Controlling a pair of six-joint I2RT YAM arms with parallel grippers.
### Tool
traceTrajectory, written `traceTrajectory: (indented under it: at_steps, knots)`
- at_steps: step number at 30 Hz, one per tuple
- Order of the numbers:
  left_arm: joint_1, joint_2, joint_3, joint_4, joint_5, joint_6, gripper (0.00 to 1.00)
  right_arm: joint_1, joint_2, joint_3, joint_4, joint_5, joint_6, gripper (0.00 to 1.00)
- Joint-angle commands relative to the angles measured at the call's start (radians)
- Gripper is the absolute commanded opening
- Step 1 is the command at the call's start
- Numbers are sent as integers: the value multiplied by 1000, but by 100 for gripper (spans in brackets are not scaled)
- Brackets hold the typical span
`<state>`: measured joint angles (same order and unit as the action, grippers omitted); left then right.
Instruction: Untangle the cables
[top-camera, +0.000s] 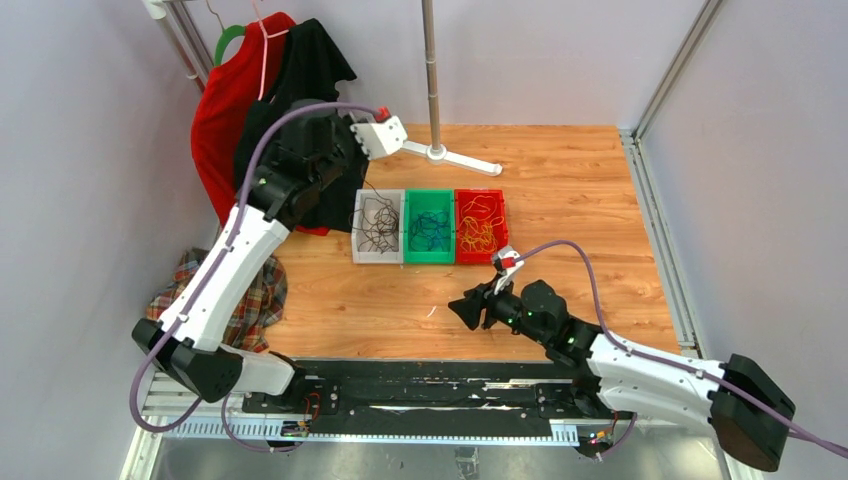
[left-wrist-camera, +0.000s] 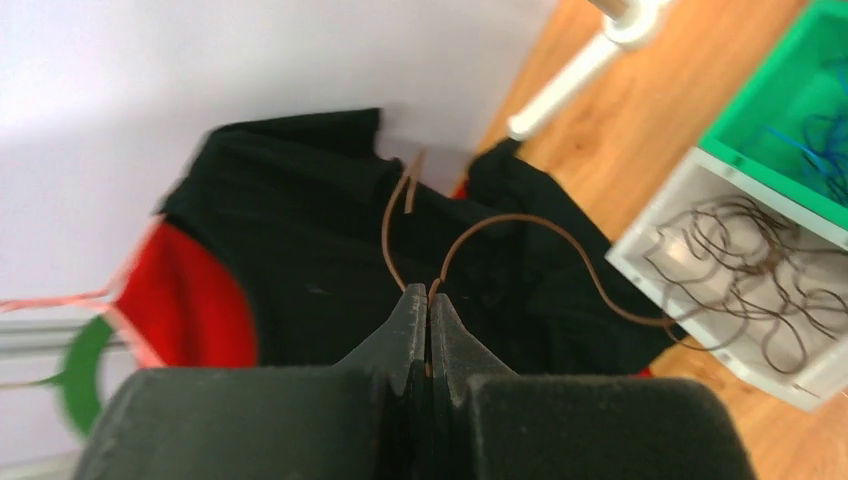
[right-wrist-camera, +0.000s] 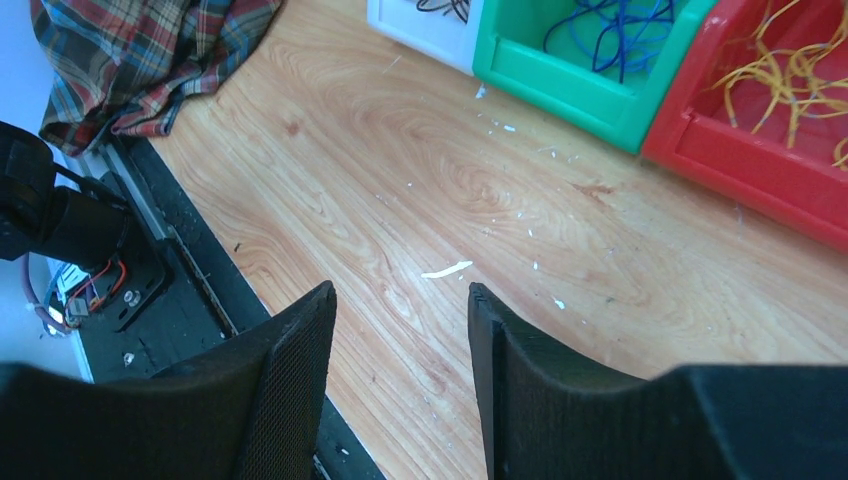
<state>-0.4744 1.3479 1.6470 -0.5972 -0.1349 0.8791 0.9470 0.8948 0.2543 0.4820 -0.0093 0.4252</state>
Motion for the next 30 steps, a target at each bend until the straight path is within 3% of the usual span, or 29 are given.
traceTrajectory:
  at_steps: [1,7,13,23,30]
  knots:
    - [3,-35,-128,130,2,3,1,9,-90,-17,-94,61,-15,52]
    - [4,-15,-211,164,-13,4,0,9,-185,-39,-143,108,-15,52]
    - [4,-7,-266,92,29,-36,0,9,-217,-57,-153,146,-13,52]
    - [3,50,-420,62,128,-146,0,7,-76,13,-184,224,-5,56]
    - [3,149,-507,162,134,-157,0,-2,-44,48,-190,261,-22,59]
